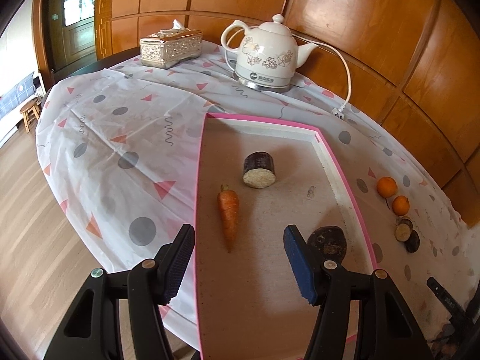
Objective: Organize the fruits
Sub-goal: 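Move the left tool toward the orange mandarin on the cloth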
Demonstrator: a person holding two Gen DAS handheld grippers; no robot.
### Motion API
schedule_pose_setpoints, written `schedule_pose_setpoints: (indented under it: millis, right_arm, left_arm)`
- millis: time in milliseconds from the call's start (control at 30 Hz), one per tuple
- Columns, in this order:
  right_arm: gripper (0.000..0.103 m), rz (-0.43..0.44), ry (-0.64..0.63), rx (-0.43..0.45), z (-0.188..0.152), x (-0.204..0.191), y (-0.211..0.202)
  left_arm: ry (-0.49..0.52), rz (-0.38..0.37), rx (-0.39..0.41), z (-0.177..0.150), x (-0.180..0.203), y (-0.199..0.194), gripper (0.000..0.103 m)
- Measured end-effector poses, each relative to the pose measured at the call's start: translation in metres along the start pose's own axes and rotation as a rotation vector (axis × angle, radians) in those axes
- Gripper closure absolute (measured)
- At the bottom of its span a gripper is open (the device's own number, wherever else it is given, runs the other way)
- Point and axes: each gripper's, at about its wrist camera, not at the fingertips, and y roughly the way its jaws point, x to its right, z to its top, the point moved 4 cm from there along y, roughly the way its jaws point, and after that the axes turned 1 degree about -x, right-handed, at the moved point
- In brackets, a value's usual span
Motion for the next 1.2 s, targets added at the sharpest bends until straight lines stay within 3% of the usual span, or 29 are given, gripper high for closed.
schedule_pose_setpoints:
  millis: [300, 567, 867, 1000, 1100, 1200]
  right_arm:
    - [0.045, -0.187, 0.157, 0.048, 0.007, 0.076, -0.002]
    - [0.045, -0.300, 0.216, 0.085, 0.006, 0.106, 0.002]
    - [0.035, -0.303, 0.254, 0.102, 0.011, 0.116, 0.008]
    - [0.035, -0.290, 0.289, 0.112, 0.011, 0.120, 0.005]
    - [0.035, -0.325, 0.389, 0.123, 0.008, 0.138, -0.001]
    - [0.035, -0.333, 0.374, 0.120, 0.008, 0.139, 0.001]
  left_arm:
    - [0.082, -0.049, -0.007, 0.008, 0.038, 0.005, 0.041]
    - [0.181, -0.113, -0.012, 0.020, 0.084, 0.009, 0.041]
    - [0.273, -0.165, -0.053, 0.029, 0.138, 0.033, 0.041]
    - [0.283, -0.187, -0.077, 0.037, 0.161, 0.048, 0.041]
    - [0.307, -0.193, -0.081, 0.042, 0.178, 0.059, 0.041]
    - [0.328, -0.202, -0.098, 0.045, 0.198, 0.074, 0.041]
